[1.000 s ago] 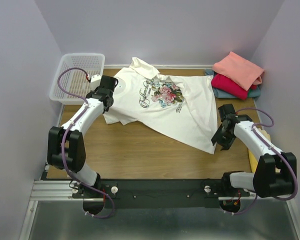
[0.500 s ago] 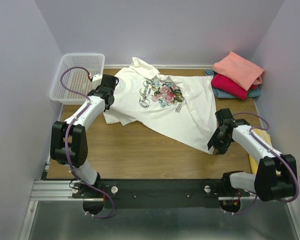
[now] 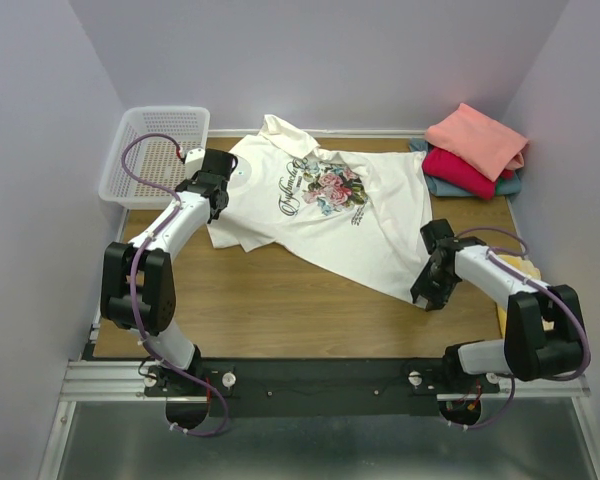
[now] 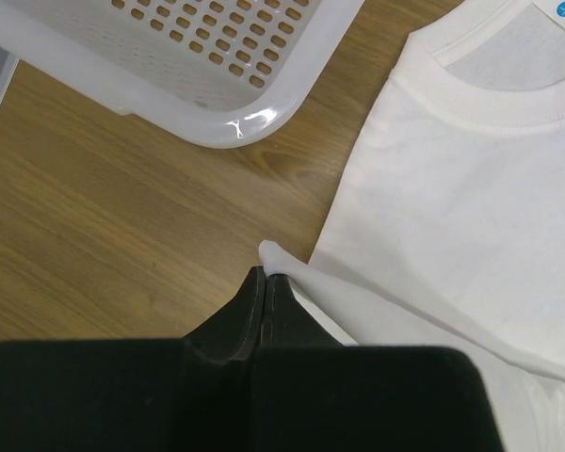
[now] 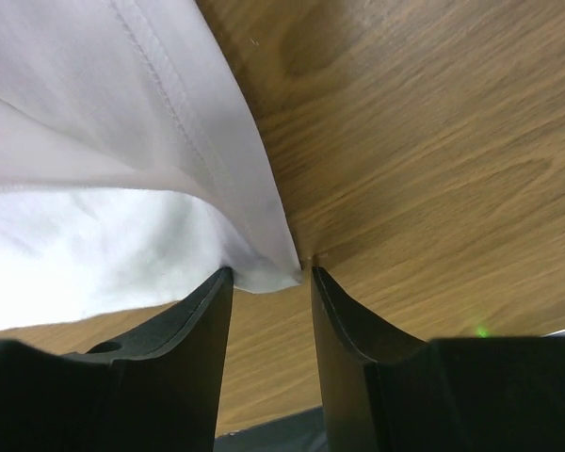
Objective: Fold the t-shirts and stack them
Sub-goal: Flatten the tshirt out
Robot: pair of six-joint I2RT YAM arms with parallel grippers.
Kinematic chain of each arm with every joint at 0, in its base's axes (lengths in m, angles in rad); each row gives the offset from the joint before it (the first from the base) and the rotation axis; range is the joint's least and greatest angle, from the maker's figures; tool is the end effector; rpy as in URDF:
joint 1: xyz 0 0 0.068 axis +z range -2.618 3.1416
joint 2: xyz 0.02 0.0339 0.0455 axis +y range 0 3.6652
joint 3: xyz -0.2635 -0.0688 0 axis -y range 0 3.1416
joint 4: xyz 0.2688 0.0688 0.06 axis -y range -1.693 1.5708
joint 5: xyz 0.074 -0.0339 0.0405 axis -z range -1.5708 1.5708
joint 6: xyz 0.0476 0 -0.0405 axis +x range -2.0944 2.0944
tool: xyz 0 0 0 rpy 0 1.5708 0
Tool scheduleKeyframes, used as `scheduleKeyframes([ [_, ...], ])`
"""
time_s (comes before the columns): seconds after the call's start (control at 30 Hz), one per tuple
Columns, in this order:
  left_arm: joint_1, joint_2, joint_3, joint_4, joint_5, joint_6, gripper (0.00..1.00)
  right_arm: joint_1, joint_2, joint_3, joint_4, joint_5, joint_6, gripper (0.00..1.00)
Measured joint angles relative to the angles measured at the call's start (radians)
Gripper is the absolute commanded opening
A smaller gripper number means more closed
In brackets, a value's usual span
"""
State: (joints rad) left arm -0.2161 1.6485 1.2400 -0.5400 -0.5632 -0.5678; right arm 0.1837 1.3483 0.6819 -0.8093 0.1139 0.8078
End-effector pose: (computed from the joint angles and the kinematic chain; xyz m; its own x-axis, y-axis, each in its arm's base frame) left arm 0.3742 -0.0561 0.2317 -0.6031 -0.3331 -0.7247 -0.5302 0.8462 0.0523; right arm 0.2190 0.0352 0.1308 -0.7999 0.5818 -0.1474 0.5893 0.8079 -0.0096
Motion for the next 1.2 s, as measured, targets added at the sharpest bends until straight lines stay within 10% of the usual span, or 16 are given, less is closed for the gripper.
scheduleKeyframes([
  [0.27,0.0,0.0,0.0,-0.001,0.001,0.002,0.0,0.002,0.019,0.012,0.015,0.024,0.012,0.39],
  [0.53,0.012,0.0,0.003,-0.006,0.001,0.004,0.0,0.007,0.032,0.014,0.056,0.019,0.028,0.01],
  [0.9,0.021,-0.006,0.021,-0.032,0.002,0.01,0.0,0.007,0.045,0.063,0.048,0.068,0.019,0.01],
  [1.2,0.021,-0.105,0.194,-0.09,0.024,0.043,0.0,0.006,0.001,0.502,-0.063,0.195,-0.063,0.01],
])
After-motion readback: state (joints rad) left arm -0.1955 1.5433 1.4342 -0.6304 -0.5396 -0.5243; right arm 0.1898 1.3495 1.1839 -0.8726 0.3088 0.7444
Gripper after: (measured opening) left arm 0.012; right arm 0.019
